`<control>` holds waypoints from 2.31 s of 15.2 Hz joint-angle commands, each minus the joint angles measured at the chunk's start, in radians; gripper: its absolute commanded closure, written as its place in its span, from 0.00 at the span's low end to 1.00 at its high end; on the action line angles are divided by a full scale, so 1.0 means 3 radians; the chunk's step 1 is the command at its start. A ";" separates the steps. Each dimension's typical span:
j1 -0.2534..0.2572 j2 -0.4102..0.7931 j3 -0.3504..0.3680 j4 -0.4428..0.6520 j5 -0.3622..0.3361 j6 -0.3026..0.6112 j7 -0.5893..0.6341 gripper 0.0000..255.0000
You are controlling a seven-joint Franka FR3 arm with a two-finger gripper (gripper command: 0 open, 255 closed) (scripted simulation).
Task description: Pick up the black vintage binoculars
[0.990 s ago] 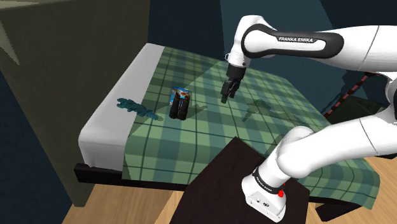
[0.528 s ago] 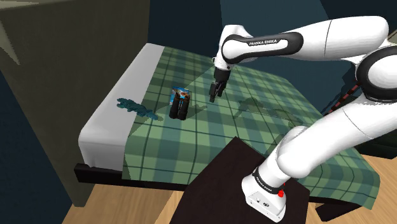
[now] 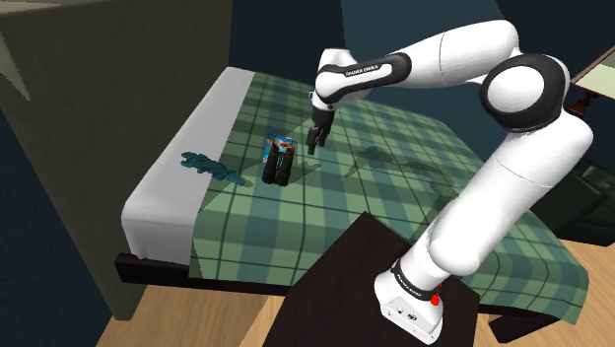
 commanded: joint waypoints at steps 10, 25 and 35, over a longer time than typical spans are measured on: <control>-0.0118 0.1411 0.0029 0.1274 0.0087 0.0235 -0.0409 0.00; -0.0140 0.1661 0.0051 0.1271 0.0115 0.0492 -0.0427 1.00; -0.0130 0.1540 0.0040 0.1322 0.0097 0.0321 -0.0424 1.00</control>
